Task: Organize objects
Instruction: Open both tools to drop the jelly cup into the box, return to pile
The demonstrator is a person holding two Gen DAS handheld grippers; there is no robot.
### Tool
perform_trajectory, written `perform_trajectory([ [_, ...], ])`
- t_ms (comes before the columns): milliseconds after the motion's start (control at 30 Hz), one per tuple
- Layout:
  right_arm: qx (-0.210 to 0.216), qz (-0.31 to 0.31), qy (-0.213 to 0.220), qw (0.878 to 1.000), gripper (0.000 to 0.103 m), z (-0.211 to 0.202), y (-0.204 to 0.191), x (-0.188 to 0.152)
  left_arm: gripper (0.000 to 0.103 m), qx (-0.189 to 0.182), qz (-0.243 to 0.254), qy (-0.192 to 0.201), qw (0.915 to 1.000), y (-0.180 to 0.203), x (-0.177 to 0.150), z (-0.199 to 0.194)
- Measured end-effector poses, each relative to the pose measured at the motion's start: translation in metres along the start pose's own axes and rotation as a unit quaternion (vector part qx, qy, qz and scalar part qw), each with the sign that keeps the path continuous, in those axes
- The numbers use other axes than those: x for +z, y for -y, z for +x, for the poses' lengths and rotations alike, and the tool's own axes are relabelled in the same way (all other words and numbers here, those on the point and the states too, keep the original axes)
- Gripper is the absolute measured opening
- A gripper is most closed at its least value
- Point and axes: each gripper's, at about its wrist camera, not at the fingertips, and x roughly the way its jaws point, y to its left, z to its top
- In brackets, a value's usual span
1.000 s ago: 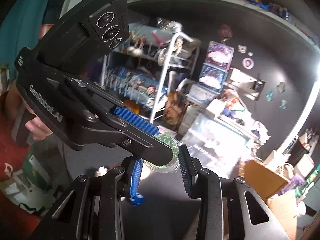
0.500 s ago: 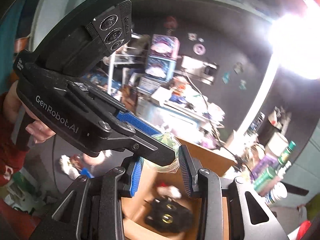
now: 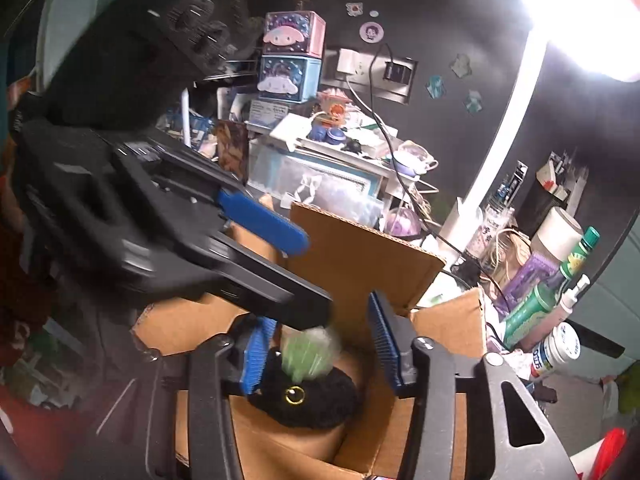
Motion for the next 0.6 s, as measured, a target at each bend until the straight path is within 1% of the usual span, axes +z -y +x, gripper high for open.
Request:
perform_trajectory([
  [100, -0.001, 0.006, -0.001, 1.0, 0.044, -0.001, 0.002, 0.0, 0.071, 0.015, -0.008, 0.013, 0.9998, -0.005, -0.002, -0.013],
  [300, -0.006, 0.004, -0.002, 1.0, 0.047, -0.003, -0.003, 0.002, 0.072, 0.039, -0.018, 0.035, 0.9985, -0.013, -0.014, -0.038],
  [367, -0.007, 0.002, -0.003, 1.0, 0.047, -0.003, -0.007, 0.004, 0.075, 0.048, -0.021, 0.046, 0.9975, -0.015, -0.019, -0.049],
  [500, 0.0, -0.005, -0.002, 1.0, 0.047, -0.006, -0.019, 0.011, 0.076, 0.065, -0.028, 0.069, 0.9951, -0.023, -0.034, -0.076],
  [600, 0.013, -0.011, 0.003, 1.0, 0.047, -0.008, -0.034, 0.019, 0.079, 0.089, -0.032, 0.087, 0.9917, -0.028, -0.048, -0.097],
])
